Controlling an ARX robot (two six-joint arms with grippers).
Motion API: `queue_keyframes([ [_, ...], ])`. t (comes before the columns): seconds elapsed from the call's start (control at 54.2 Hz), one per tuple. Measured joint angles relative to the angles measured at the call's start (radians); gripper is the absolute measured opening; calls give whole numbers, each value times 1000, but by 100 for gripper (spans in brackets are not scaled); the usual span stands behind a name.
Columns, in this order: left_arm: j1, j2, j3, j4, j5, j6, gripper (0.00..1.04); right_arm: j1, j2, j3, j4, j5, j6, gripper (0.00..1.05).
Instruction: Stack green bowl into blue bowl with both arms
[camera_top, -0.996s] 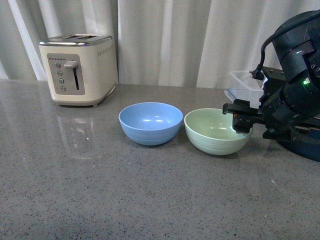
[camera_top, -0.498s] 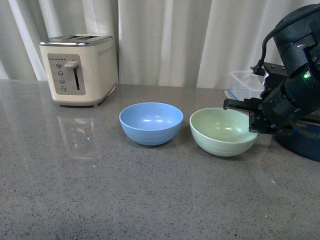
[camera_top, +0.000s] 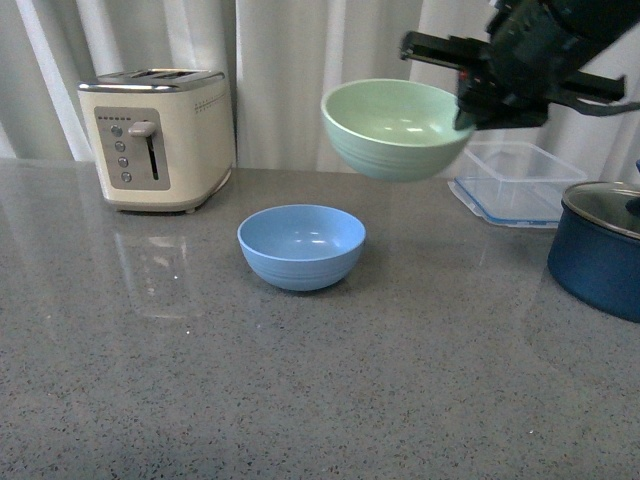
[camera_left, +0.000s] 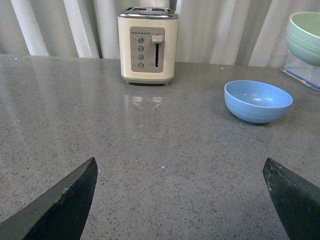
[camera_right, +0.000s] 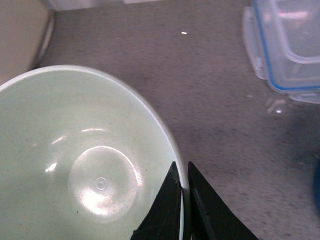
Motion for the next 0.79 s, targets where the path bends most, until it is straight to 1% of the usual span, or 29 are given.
queue_keyframes([
  [0.092, 0, 0, 0, 0, 0, 0, 98, 64, 71, 103, -34, 8, 14, 1],
  [0.24, 0, 0, 0, 0, 0, 0, 98, 111, 194, 217, -90, 26, 21, 1],
  [0.424, 0, 0, 0, 0, 0, 0, 98, 141, 259, 253, -100, 48, 19, 1],
  [0.627, 0, 0, 0, 0, 0, 0, 98, 148, 312, 301, -121, 61, 14, 1],
  [0.682, 0, 0, 0, 0, 0, 0, 98, 148, 315, 294, -113, 79, 11, 1],
  [0.775, 0, 0, 0, 0, 0, 0, 98, 147, 305, 270, -87, 79, 12, 19],
  [0.793, 0, 0, 0, 0, 0, 0, 98, 147, 293, 256, -77, 77, 13, 25],
])
